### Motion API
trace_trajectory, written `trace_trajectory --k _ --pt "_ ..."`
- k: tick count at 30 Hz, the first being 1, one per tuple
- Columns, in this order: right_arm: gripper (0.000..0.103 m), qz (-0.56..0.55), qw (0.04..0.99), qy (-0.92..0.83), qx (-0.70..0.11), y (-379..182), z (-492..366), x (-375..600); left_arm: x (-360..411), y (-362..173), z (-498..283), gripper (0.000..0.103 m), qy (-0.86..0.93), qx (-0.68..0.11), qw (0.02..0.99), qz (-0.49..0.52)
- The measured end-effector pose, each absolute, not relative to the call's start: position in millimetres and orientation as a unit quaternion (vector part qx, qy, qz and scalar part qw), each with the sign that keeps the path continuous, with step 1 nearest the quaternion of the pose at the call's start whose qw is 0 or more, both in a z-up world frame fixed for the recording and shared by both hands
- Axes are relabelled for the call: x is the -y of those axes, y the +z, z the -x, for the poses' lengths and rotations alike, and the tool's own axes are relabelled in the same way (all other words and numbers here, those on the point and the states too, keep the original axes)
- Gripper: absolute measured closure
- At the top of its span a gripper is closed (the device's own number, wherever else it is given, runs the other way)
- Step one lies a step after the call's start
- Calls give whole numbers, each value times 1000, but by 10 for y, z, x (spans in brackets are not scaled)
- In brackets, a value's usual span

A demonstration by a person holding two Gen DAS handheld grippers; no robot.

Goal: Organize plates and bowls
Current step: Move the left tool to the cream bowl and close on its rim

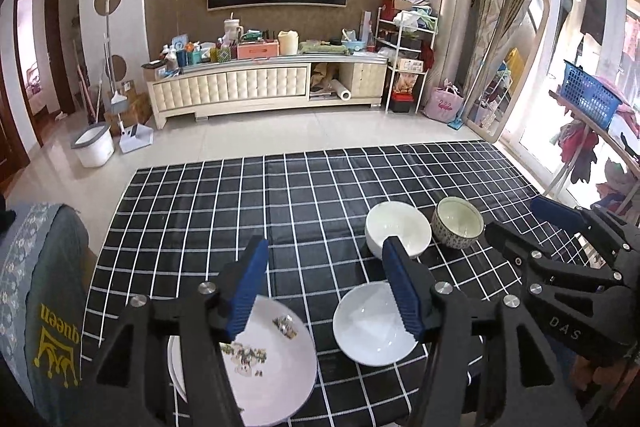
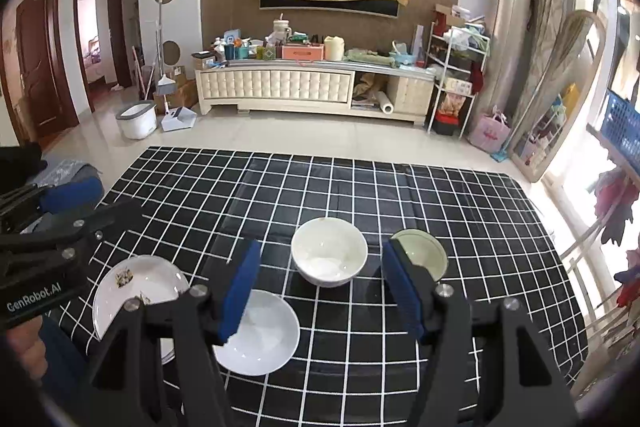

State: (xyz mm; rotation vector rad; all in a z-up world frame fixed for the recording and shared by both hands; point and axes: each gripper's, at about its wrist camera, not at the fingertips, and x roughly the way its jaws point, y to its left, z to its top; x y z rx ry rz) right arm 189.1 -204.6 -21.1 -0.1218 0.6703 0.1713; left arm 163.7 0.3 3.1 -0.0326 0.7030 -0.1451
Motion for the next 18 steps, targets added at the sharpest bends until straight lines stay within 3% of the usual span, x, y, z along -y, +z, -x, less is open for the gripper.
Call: trace_trajectory --k 5,8,18 --pt "20 52 940 81 -327 -194 -2014 2143 90 67 -1839 36 -84 -340 937 13" --pt "20 45 939 78 -332 -209 -2121 2197 147 62 -1972 30 -90 -347 933 12" --pt "20 47 929 72 -359 -396 -2468 2291 337 -49 -2428 30 -97 -372 923 10"
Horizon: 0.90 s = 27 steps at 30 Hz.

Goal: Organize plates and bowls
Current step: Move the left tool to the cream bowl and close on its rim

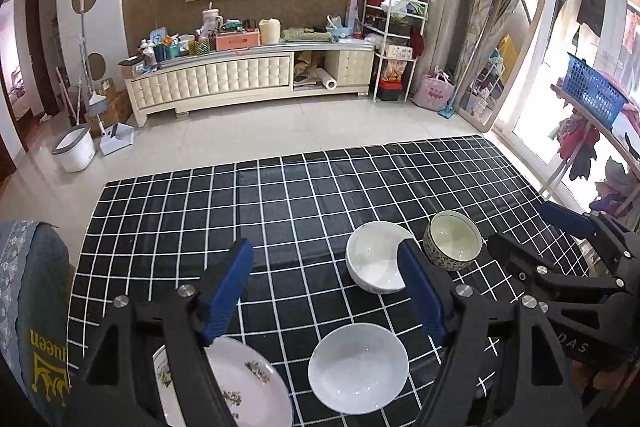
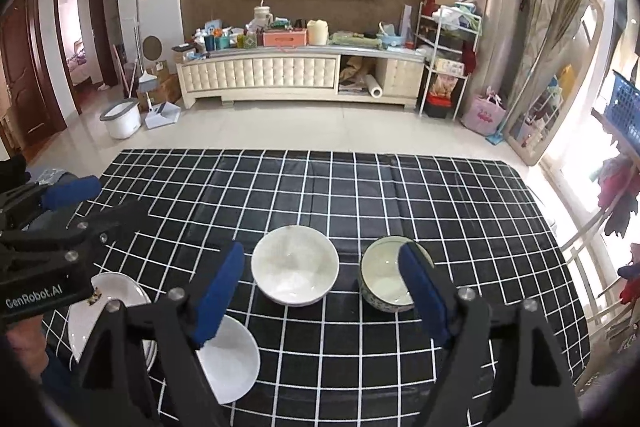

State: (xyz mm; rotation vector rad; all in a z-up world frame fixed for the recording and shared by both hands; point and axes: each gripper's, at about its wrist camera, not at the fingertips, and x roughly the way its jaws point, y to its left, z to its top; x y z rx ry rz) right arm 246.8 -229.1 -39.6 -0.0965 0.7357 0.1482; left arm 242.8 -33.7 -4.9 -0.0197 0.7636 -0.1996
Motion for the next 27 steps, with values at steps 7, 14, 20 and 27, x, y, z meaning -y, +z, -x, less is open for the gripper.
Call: trace_trajectory --k 7,14,20,27 --pt "20 37 920 83 -382 -592 -2747 2294 427 -261 -2727 30 -109 -403 909 9" --pt "20 38 907 96 -408 -846 -3024 2284 460 -522 -3083 30 -108 -439 892 8" --pt "22 28 889 104 -445 -1133 -3232 2339 519 -825 -3345 30 -111 -478 871 12" --pt "40 24 867 113 -484 -1449 -3402 2408 612 -1162 -3553 35 -119 -522 844 13"
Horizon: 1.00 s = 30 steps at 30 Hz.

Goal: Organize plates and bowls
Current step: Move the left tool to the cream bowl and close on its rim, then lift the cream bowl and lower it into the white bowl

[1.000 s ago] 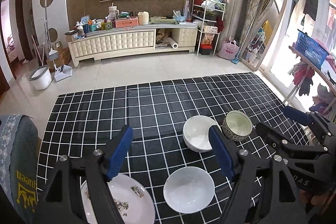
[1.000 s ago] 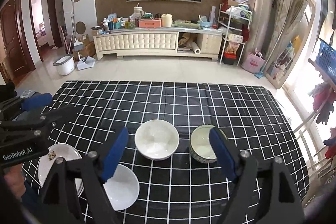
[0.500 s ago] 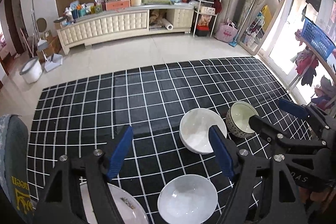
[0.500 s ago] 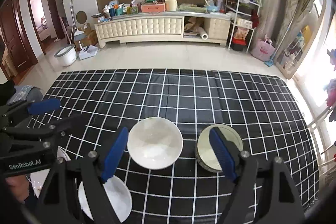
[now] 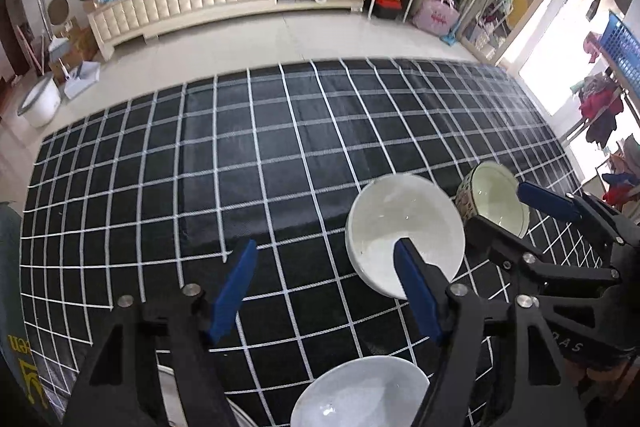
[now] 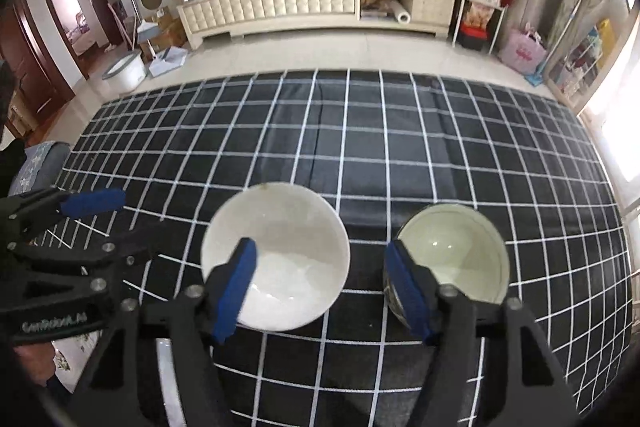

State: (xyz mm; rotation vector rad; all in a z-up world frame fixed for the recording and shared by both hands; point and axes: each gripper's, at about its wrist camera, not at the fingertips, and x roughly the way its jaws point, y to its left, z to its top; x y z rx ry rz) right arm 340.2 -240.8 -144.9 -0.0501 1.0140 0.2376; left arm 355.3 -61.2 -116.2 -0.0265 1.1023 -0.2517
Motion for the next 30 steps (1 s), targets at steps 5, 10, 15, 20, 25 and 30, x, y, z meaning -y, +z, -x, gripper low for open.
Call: trace_trajectory --k 5,10,15,20,25,30 --pt "49 13 852 119 -509 -1634 -3487 2460 734 -1323 -3577 40 -119 -532 838 -7" --pt "63 6 843 118 -525 -1733 -3530 2509 801 -1517 -3642 49 -119 -551 826 -16" --pt "67 12 839 123 -530 -1797 -3544 2490 798 -1641 -3709 59 -119 -573 811 -15" --pt "79 18 837 118 -534 -1879 -3557 2480 837 -1732 -3736 59 -131 -582 802 -14" --pt "84 -1 831 118 -544 -1981 -3607 2546 881 -1799 -3775 68 -142 -589 795 -8" --pt "84 0 834 112 -540 -2002 -3581 2553 1025 -1853 -3771 85 -155 -590 792 -27"
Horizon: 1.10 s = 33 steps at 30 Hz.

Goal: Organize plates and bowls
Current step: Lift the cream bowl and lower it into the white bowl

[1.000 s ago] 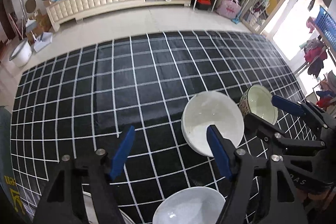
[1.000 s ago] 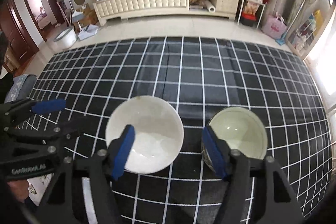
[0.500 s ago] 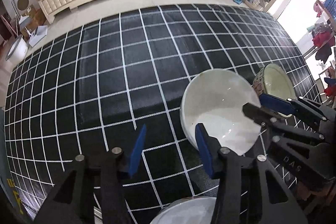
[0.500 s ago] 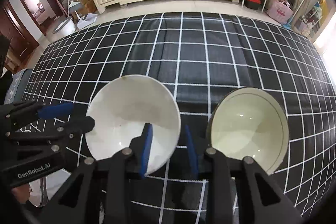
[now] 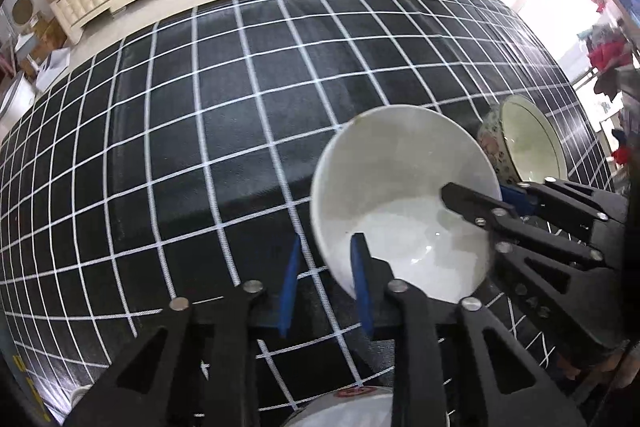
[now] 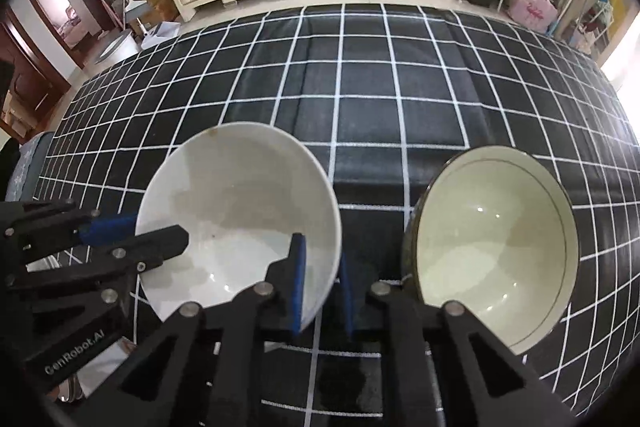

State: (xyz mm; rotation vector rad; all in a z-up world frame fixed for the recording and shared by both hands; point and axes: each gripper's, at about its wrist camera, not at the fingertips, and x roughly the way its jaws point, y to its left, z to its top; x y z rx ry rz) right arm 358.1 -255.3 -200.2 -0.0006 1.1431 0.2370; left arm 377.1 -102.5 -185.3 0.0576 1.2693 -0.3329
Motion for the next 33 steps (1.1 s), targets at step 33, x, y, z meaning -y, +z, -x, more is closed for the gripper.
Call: trace_trajectory --k 33 --pt "91 -24 859 136 -493 -1230 -2732 2066 643 -1067 -2900 90 -107 -540 834 -22"
